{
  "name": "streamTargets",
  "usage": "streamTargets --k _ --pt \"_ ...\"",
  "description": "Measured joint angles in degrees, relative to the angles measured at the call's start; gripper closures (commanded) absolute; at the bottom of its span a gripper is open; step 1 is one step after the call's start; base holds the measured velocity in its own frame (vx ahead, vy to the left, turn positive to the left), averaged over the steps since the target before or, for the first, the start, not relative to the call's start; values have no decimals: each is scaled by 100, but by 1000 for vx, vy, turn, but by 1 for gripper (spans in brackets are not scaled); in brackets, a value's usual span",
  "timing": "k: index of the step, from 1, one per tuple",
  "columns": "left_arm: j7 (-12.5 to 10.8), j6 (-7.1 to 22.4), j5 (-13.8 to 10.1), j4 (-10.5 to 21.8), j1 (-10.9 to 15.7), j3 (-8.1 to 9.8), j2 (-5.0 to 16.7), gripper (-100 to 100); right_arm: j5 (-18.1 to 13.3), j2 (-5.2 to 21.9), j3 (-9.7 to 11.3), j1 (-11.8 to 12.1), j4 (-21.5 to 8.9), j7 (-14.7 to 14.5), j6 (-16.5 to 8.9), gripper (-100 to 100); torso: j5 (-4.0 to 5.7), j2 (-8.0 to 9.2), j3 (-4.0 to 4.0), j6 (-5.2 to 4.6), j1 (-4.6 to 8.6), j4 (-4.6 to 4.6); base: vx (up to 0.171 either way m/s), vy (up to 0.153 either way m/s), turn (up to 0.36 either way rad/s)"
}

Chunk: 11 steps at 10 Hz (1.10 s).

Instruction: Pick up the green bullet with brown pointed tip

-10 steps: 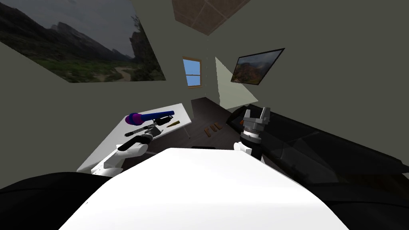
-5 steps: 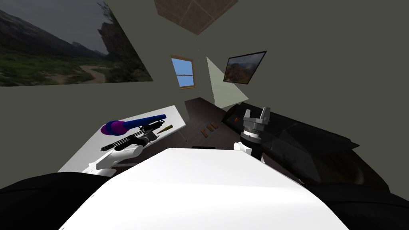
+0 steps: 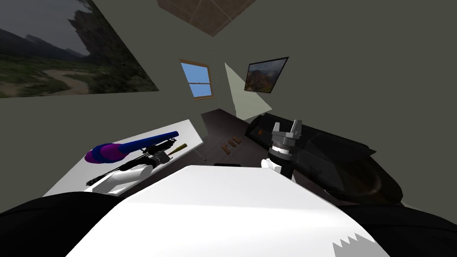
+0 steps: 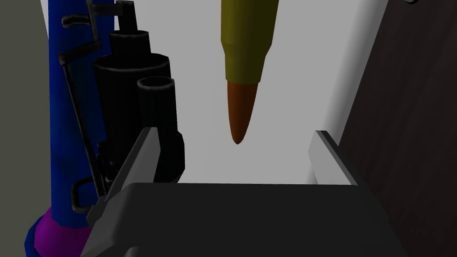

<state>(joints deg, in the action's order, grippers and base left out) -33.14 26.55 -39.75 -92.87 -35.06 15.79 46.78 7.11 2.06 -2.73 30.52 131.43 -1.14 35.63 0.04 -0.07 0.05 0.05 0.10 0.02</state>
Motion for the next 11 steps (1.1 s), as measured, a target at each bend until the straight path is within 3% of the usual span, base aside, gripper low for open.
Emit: streamTargets --k 9,11 --pt "-593 1238 -381 728 -242 101 470 -100 0 0 0 0 0 0 0 0 0 -3 2 1 -1 0 58 -17 -165" --pt "-760 1492 -372 765 -310 130 528 -100 0 0 0 0 0 0 0 0 1 0 0 0 2 0 31 -9 -73"
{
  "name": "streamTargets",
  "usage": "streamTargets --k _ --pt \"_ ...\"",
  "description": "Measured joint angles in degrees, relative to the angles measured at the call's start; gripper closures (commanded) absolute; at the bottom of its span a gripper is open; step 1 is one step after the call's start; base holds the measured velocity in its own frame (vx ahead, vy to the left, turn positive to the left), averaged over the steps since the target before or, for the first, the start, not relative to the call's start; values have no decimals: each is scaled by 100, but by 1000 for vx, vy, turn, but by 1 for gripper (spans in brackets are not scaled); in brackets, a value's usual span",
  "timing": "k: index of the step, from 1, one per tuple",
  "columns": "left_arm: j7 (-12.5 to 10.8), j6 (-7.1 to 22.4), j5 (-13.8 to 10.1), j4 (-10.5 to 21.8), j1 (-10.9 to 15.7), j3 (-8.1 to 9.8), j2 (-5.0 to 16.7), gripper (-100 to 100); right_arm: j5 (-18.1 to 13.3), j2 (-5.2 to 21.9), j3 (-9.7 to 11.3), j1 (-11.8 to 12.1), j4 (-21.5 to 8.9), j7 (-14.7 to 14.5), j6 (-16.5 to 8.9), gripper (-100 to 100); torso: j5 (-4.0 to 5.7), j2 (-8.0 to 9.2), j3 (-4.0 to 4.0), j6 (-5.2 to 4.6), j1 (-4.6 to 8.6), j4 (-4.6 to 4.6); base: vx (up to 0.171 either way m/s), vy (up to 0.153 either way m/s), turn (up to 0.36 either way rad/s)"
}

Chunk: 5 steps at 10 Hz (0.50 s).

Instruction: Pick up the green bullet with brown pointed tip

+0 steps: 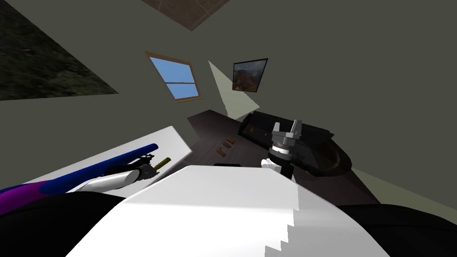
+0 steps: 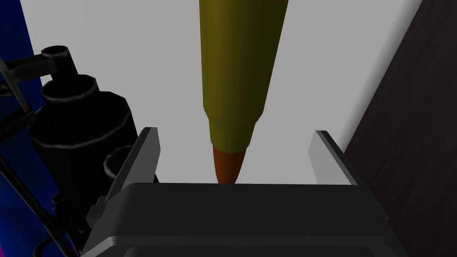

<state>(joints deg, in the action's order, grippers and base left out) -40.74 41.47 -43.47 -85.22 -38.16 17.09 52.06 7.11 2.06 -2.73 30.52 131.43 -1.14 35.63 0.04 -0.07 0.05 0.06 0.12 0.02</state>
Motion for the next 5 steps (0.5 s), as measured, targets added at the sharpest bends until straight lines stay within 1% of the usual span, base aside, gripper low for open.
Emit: streamTargets --k 1,2,5 --pt "-18 25 0 1 -1 2 4 0 0 0 0 0 0 0 0 0 -1 9 -5 3 -2 -2 0 0 0" --pt "-16 23 0 1 -1 1 3 -100 0 0 0 0 0 0 0 0 -1 15 -9 3 -4 -4 -2 18 -64" --pt "82 -68 129 323 219 -60 -191 -100 0 0 0 0 0 0 0 0 -5 22 -13 2 -21 -5 -9 37 -73"
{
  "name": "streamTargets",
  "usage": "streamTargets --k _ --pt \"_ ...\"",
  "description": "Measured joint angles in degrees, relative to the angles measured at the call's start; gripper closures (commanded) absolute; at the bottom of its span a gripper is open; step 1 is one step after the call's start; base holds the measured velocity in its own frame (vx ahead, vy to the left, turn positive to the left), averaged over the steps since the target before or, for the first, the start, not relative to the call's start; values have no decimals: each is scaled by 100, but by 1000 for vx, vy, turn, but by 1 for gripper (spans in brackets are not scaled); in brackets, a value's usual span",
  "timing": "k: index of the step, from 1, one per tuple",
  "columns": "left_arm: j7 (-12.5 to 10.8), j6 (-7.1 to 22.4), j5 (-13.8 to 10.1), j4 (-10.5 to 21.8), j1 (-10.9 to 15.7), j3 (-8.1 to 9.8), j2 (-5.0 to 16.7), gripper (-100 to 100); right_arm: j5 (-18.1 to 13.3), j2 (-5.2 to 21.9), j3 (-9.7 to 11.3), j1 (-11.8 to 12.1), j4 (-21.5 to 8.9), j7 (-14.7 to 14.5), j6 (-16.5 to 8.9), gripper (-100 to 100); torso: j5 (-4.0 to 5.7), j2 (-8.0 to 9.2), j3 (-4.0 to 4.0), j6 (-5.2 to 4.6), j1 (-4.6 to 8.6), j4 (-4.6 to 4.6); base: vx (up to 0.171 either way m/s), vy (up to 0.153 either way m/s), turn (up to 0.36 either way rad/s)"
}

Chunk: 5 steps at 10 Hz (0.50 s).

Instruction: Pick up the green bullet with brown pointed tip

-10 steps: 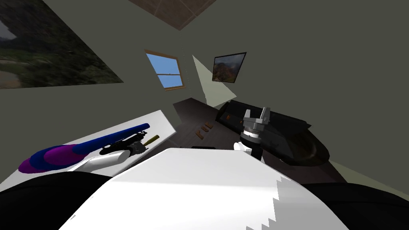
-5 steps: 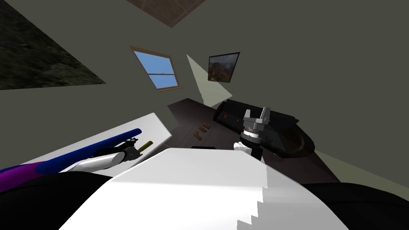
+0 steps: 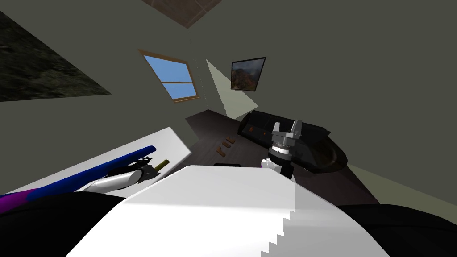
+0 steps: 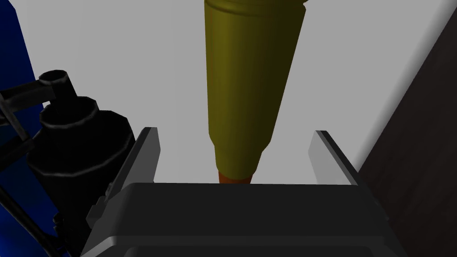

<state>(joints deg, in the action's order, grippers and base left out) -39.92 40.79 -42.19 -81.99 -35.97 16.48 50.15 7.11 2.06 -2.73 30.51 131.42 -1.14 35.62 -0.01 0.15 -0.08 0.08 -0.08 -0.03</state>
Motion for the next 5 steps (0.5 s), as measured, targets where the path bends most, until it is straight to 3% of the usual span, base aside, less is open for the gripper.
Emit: streamTargets --k 1,2,5 --pt "37 -33 26 123 79 -25 -55 -100 0 0 0 0 0 0 0 0 0 1 0 1 1 0 -5 13 -8" --pt "49 -42 27 137 87 -29 -61 100 0 0 0 0 0 0 0 0 -1 -1 1 2 4 0 0 0 0" --pt "47 -45 28 134 88 -25 -57 100 0 0 0 0 0 0 0 0 -4 -6 4 1 1 3 0 0 0"
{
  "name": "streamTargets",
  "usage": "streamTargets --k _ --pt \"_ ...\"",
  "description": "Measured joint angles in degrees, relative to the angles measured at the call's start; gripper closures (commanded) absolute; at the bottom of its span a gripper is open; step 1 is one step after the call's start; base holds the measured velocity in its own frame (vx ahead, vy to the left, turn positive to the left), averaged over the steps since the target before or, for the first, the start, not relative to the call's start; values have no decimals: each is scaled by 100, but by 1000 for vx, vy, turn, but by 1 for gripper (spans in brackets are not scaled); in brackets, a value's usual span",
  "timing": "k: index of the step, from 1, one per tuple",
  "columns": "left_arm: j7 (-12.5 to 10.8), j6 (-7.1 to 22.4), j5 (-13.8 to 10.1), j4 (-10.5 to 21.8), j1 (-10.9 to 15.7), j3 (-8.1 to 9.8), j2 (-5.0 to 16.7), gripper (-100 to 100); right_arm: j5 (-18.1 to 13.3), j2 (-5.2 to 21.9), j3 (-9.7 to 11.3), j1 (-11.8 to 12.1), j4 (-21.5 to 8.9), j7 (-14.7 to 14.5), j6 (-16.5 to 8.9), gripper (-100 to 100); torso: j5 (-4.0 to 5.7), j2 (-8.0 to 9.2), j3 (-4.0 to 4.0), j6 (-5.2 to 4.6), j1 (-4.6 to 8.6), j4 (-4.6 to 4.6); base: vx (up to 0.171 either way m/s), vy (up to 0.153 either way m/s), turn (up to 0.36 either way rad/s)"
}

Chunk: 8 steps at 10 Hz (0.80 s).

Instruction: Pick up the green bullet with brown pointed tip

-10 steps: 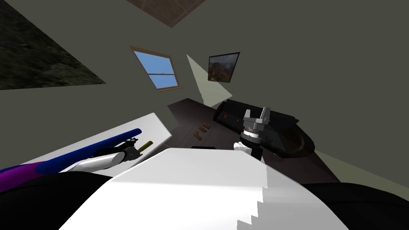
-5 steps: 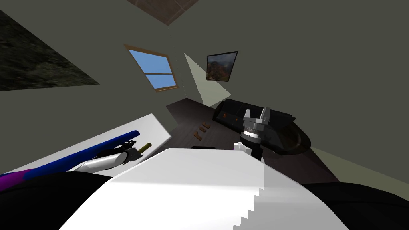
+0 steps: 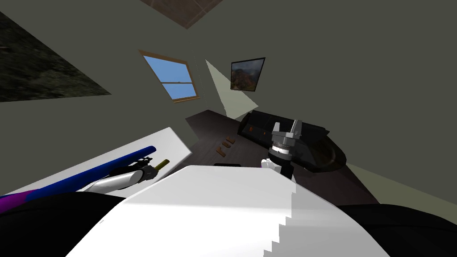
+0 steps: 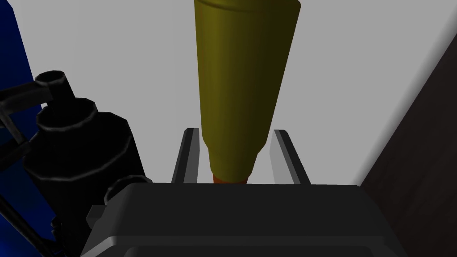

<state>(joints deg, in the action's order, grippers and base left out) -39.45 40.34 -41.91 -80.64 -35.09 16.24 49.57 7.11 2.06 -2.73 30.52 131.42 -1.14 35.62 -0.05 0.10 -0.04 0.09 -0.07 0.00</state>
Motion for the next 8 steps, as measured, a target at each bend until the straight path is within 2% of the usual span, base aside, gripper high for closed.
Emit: streamTargets --k 1,2,3,7,8 --pt "0 1 0 0 0 -1 -1 100 0 0 0 0 0 0 0 0 1 0 0 0 0 0 0 0 0" --pt "0 2 -1 0 -1 -2 -1 0 0 0 0 0 0 0 0 0 2 0 0 0 1 -1 0 0 0" --pt "0 2 -1 1 -1 -2 -2 100 0 0 0 0 0 0 0 0 2 0 -1 0 2 -1 12 -22 88" --pt "-136 115 -108 -408 -273 71 197 100 0 0 0 0 0 0 0 0 10 2 -2 2 21 -2 6 -28 51" --pt "-146 123 -110 -423 -283 73 200 0 0 0 0 0 0 0 0 0 8 1 -2 0 15 -2 0 0 0"
